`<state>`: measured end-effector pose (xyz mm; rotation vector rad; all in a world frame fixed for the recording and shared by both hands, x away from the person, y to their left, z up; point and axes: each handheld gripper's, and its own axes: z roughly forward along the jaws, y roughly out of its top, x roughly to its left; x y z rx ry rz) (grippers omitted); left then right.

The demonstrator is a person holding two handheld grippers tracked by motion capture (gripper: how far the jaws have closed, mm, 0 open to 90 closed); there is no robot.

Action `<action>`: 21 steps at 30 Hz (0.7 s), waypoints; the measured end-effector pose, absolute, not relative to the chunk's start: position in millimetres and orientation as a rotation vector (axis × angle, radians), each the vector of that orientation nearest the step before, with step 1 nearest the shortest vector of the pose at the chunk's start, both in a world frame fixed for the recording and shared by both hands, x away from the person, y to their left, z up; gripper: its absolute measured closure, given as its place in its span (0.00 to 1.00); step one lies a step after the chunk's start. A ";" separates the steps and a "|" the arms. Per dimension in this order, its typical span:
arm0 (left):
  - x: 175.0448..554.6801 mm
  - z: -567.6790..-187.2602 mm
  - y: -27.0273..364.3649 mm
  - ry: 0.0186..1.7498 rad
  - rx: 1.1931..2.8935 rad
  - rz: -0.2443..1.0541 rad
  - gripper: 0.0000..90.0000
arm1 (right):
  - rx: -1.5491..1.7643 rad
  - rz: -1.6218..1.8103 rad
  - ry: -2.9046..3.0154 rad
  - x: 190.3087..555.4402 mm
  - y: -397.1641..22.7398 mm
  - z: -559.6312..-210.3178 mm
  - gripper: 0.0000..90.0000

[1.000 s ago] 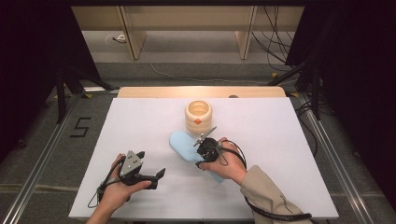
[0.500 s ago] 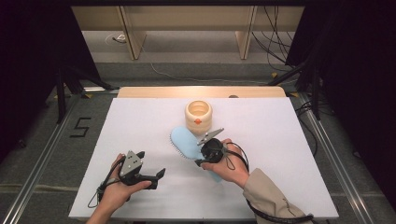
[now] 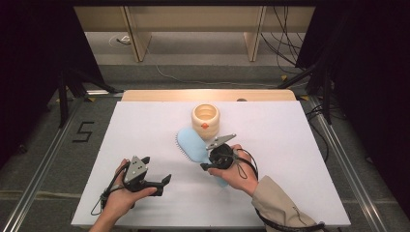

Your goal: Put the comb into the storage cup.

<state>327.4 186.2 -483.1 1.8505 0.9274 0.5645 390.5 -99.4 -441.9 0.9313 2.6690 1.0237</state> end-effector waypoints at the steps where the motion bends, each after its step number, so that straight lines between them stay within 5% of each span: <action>1: 327.4 -483.0 186.2 0.926 1.849 0.565 0.01 | 0.928 1.034 2.665 390.3 -99.8 -442.0 0.78; 21: 326.8 -482.5 184.6 0.924 1.847 0.562 0.01 | 0.923 1.193 2.594 391.0 -100.6 -442.6 0.78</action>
